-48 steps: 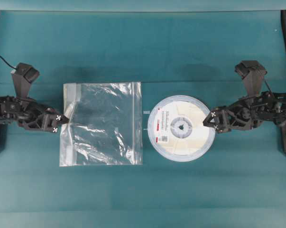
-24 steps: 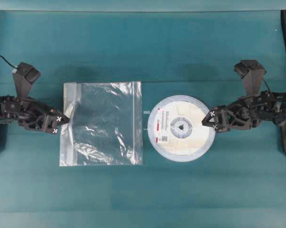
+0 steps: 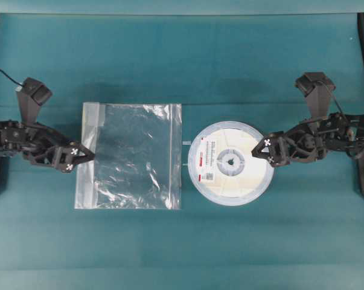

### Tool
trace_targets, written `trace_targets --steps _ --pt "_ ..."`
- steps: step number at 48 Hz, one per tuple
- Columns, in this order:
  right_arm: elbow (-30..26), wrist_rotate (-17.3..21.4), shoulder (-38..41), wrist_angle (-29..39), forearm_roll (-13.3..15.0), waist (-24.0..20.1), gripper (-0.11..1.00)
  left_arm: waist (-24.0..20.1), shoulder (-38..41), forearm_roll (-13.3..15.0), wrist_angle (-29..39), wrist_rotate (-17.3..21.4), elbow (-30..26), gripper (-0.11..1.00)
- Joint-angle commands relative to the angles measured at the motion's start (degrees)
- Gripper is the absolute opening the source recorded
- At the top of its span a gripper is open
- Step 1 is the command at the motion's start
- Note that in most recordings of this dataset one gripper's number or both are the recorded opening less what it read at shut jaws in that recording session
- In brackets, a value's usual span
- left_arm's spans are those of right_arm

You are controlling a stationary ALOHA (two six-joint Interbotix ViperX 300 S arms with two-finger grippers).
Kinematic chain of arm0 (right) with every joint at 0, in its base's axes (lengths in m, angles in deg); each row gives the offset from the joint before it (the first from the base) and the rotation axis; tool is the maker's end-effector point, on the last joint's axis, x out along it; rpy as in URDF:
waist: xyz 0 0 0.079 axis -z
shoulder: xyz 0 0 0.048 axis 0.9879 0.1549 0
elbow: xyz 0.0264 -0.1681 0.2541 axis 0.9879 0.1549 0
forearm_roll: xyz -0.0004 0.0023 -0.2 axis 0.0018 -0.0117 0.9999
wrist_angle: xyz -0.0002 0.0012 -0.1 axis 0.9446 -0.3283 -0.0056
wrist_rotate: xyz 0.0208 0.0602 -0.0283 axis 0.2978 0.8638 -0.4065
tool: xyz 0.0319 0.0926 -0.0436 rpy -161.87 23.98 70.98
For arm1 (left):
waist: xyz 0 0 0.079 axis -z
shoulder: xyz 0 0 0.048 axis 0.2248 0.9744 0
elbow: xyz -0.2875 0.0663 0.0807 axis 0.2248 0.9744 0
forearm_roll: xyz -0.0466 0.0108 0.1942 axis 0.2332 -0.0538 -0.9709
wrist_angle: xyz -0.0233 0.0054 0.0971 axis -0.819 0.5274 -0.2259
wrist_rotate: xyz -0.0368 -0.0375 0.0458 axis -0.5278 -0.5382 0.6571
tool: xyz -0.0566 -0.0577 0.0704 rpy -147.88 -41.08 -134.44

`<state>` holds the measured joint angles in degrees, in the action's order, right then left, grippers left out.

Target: Take out the reel from the clear zip bag.

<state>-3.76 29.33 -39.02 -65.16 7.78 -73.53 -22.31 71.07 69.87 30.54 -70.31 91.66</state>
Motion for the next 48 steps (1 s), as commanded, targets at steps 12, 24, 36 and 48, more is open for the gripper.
trace_targets --steps 12,24,36,48 --pt "-1.5 -1.8 -7.3 0.3 2.2 0.1 0.88 1.4 -12.1 -0.1 8.5 0.4 -0.1 0.9" --pt "-3.2 -5.9 -11.5 0.5 5.6 -0.1 0.88 1.7 -21.0 -0.2 12.0 4.5 -0.4 0.9" --pt "-5.0 -12.0 -13.4 3.5 7.6 -0.2 0.88 3.3 -30.0 -0.2 17.7 12.5 -1.8 0.9" --pt "-5.3 -18.5 -15.7 3.5 10.1 -1.0 0.88 4.8 -35.5 -0.2 20.9 18.8 -3.0 0.9"
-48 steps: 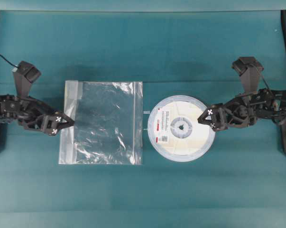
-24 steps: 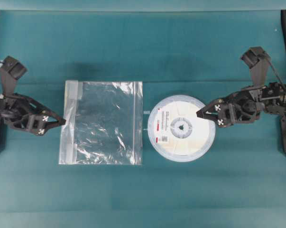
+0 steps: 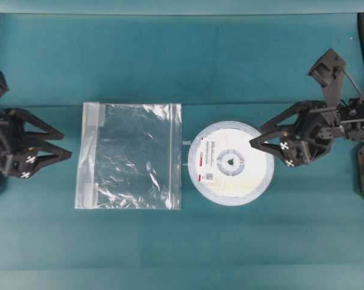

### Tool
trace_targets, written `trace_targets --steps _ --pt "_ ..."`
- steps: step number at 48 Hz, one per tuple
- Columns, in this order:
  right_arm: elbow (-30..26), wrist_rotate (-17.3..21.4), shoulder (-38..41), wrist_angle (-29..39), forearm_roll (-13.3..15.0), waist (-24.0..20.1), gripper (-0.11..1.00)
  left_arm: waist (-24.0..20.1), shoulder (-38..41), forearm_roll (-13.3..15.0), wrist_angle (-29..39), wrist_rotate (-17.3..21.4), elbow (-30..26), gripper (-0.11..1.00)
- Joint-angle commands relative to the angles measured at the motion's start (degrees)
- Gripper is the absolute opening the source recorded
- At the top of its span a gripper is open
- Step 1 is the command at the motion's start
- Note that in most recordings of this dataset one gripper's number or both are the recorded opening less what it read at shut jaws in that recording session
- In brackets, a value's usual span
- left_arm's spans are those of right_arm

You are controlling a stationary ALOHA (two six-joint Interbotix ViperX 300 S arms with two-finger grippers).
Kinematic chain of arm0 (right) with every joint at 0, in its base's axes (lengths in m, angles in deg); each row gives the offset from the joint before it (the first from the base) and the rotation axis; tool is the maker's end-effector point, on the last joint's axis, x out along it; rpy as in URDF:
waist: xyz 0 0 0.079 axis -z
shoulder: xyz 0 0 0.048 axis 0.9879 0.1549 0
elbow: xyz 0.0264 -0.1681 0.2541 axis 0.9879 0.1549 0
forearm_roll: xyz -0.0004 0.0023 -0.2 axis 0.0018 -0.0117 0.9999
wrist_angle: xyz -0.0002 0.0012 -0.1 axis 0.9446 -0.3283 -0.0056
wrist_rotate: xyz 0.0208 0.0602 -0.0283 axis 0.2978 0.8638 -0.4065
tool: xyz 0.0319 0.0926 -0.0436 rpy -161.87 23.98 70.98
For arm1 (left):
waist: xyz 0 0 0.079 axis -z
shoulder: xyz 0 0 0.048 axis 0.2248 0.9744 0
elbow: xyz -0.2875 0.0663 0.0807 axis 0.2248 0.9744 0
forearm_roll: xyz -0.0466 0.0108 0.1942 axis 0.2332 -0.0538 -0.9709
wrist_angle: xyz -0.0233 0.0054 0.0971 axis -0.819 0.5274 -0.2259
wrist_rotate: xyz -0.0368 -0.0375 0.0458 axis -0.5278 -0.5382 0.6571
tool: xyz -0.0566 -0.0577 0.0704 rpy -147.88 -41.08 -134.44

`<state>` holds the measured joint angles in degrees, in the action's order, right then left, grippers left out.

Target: Take out the reel from the clear zip bag.

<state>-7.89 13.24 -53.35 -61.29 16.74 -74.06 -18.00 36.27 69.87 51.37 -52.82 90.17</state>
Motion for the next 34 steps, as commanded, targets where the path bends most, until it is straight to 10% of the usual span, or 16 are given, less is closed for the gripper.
trace_targets --steps 1,34 --pt "-1.1 -3.0 -1.7 -0.3 1.5 -0.4 0.88 0.7 -0.9 -0.2 0.1 2.0 -1.5 0.9" --pt "0.8 -16.5 -13.4 1.2 9.1 -2.1 0.88 2.2 -1.2 -0.2 -1.0 21.2 -4.7 0.9"
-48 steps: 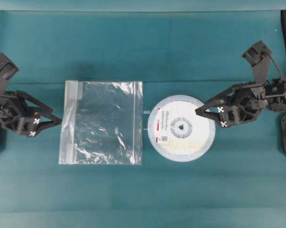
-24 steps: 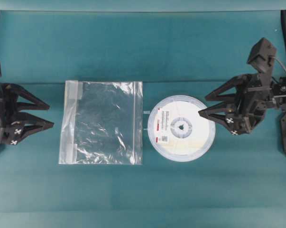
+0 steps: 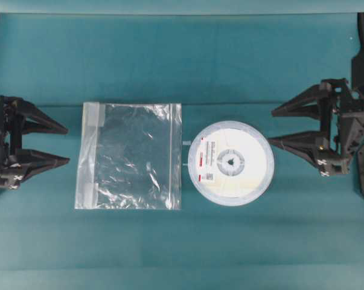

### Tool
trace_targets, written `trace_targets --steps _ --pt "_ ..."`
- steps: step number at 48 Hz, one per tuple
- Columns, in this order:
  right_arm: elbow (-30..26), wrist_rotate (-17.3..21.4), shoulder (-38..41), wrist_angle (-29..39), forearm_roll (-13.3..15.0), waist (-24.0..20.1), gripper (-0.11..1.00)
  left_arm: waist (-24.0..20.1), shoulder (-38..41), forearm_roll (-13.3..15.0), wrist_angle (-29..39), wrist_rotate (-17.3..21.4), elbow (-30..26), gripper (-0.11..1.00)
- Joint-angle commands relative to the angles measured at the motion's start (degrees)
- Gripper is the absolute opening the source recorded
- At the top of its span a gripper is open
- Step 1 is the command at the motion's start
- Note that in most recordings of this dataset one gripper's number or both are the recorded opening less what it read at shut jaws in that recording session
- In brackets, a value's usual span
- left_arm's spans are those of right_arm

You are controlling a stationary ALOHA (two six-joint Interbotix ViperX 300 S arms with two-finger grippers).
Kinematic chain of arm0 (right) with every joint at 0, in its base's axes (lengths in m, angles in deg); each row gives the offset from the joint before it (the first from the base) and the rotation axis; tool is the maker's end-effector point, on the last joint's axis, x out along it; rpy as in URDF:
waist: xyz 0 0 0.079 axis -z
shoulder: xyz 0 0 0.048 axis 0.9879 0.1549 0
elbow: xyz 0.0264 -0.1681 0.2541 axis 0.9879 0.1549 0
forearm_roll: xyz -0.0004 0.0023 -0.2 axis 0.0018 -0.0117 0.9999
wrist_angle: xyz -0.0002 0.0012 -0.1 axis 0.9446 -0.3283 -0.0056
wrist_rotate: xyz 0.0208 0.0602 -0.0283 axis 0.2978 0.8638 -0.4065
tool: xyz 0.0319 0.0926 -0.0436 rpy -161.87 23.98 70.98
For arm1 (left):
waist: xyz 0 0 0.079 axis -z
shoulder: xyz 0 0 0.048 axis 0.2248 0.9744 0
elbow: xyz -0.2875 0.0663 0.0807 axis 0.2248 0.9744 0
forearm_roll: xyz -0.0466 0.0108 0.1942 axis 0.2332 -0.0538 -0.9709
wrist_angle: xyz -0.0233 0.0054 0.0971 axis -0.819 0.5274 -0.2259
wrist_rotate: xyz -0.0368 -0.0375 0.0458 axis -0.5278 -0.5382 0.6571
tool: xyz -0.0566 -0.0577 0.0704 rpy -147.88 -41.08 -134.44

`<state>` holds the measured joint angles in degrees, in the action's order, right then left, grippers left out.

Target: Take out the reel from the clear zip bag.

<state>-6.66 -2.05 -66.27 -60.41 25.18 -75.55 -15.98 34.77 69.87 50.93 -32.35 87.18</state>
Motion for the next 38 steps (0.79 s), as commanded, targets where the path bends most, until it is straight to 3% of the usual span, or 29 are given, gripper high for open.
trace_targets --steps 1,19,38 --pt "-0.4 -1.6 -0.7 0.5 0.9 -0.8 0.88 0.2 0.2 -0.2 -0.5 0.9 -1.7 0.9" --pt "0.1 -6.8 -4.2 2.4 1.4 -2.9 0.86 0.2 0.1 -0.2 -0.5 7.5 -2.7 0.89" --pt "0.4 -6.9 -4.6 2.4 1.4 -2.9 0.86 0.2 0.0 -0.2 -0.4 8.1 -2.8 0.87"
